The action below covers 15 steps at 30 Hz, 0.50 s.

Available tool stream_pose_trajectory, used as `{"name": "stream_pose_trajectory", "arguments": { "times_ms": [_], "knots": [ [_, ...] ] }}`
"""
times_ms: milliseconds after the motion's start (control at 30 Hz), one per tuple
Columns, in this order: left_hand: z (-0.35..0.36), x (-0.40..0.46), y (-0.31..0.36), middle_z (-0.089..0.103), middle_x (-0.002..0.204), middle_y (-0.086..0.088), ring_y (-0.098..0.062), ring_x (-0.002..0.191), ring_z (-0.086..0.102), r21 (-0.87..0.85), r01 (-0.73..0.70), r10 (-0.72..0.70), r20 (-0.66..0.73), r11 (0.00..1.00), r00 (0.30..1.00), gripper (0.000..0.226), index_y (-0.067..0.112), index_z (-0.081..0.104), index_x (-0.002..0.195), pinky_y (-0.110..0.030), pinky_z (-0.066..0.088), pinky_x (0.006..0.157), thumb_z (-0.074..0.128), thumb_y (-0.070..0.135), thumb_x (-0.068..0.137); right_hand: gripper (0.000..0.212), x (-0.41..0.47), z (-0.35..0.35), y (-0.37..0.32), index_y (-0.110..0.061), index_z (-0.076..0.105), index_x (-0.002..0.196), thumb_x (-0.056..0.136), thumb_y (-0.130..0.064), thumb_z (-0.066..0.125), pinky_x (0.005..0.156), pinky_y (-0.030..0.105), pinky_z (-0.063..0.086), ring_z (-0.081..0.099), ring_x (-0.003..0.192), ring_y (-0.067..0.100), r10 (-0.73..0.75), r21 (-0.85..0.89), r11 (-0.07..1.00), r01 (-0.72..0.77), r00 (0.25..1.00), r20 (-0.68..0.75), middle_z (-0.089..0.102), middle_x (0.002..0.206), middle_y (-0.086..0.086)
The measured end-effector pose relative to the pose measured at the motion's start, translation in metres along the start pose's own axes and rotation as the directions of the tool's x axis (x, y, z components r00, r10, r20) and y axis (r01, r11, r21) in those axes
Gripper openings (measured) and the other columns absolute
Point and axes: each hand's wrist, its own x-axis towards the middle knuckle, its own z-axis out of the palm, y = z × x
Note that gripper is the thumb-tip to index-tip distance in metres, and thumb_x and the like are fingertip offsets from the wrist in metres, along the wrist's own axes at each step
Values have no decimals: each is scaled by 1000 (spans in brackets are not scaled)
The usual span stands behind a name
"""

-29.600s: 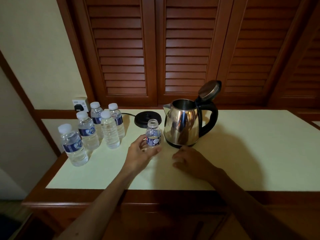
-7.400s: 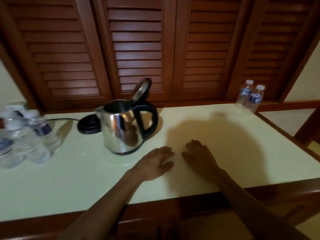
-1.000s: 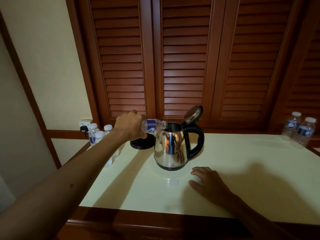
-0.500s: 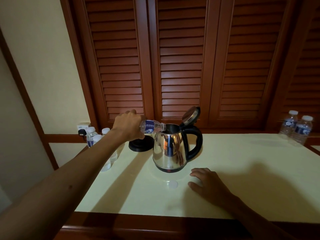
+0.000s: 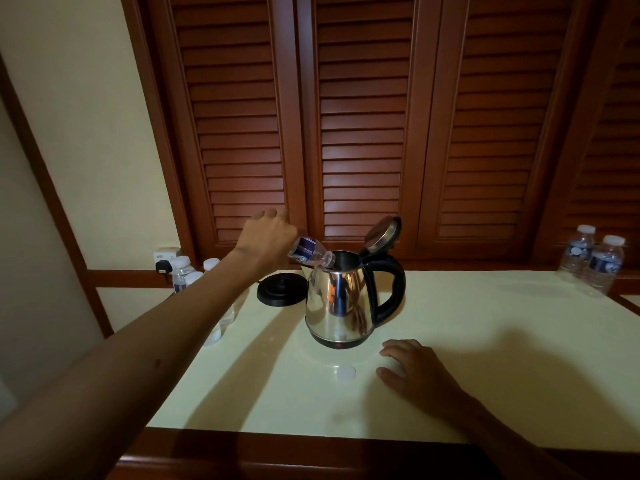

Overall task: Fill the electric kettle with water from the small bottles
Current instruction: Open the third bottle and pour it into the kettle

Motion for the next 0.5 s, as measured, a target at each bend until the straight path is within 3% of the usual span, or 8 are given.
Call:
{"name": "stream_pose_trajectory", "arguments": {
  "times_ms": [133, 300, 500],
  "knots": [
    [-4, 5, 3, 49, 128, -12, -29, 121, 47, 94, -64, 73, -93, 994, 993, 59, 33, 44, 144, -39, 42, 101, 67, 33, 90, 62, 0, 1, 0, -27, 61, 122, 80, -65, 38, 105, 26, 35, 46, 123, 5, 0, 0, 1000, 0, 1000, -3, 55, 134, -12],
    [-7, 10, 6, 45, 138, -15, -33, 135, 37, 197, -118, 150, -154, 973, 977, 63, 30, 40, 147, -45, 20, 119, 67, 30, 90, 59, -1, 0, -1, -26, 61, 121, 81, -63, 40, 105, 26, 36, 47, 123, 5, 0, 17, 1000, 0, 1000, -8, 55, 134, -12],
    [-3, 13, 6, 40, 145, -18, -36, 144, 27, 227, -175, 221, -193, 958, 956, 61, 30, 40, 147, -47, 9, 122, 65, 25, 92, 55, -1, 1, 0, -28, 60, 122, 83, -62, 42, 105, 28, 35, 45, 124, 4, 1, 17, 1000, -1, 1000, 3, 54, 135, -13]
  ]
}}
